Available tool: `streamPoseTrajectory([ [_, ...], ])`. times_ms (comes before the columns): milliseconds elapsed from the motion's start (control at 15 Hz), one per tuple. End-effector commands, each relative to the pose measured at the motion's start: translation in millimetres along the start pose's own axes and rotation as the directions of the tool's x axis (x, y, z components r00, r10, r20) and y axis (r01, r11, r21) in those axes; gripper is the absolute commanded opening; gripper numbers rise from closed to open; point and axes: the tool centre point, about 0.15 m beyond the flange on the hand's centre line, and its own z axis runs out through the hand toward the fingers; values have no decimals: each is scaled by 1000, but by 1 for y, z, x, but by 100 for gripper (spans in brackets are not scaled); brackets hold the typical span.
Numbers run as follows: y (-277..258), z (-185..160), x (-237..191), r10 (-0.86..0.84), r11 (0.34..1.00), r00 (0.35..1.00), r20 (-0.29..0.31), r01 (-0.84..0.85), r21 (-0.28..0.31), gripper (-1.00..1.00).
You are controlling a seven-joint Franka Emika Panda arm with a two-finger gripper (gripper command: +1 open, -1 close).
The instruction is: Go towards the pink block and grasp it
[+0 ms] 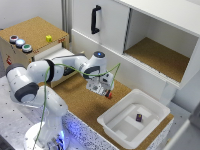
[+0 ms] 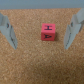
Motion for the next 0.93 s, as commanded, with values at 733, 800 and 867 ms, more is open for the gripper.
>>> streamPoseTrajectory([
  [733,16,25,31,-2,999,999,-36,1,-38,100],
  [800,19,34,38,8,1000,999,-38,-9,-19,100],
  [867,19,40,44,-3,1000,999,-38,2,-25,100],
])
